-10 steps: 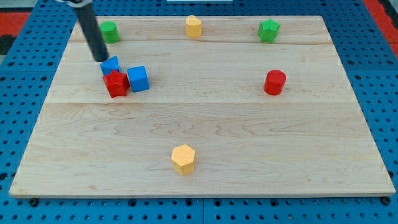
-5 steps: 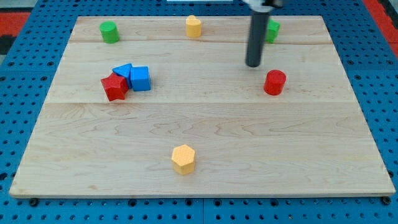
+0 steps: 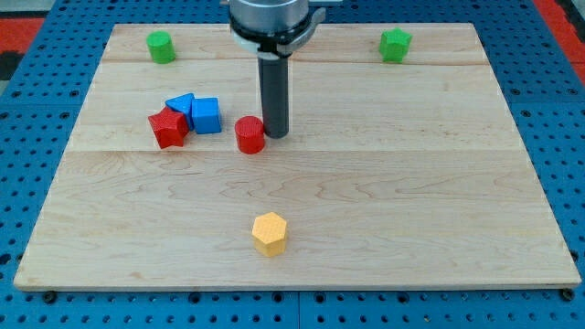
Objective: Push red circle into blue blocks and red star
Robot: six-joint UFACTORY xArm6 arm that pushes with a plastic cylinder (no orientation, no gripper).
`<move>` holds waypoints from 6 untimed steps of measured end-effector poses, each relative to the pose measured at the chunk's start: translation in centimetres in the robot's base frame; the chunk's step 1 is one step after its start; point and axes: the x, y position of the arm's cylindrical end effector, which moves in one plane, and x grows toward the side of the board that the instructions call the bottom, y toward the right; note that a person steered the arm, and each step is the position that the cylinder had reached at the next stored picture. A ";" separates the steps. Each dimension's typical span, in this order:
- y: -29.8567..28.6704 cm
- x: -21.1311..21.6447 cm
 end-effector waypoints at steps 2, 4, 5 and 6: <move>0.2 3.3; -0.3 -0.3; -6.4 1.6; -6.4 0.8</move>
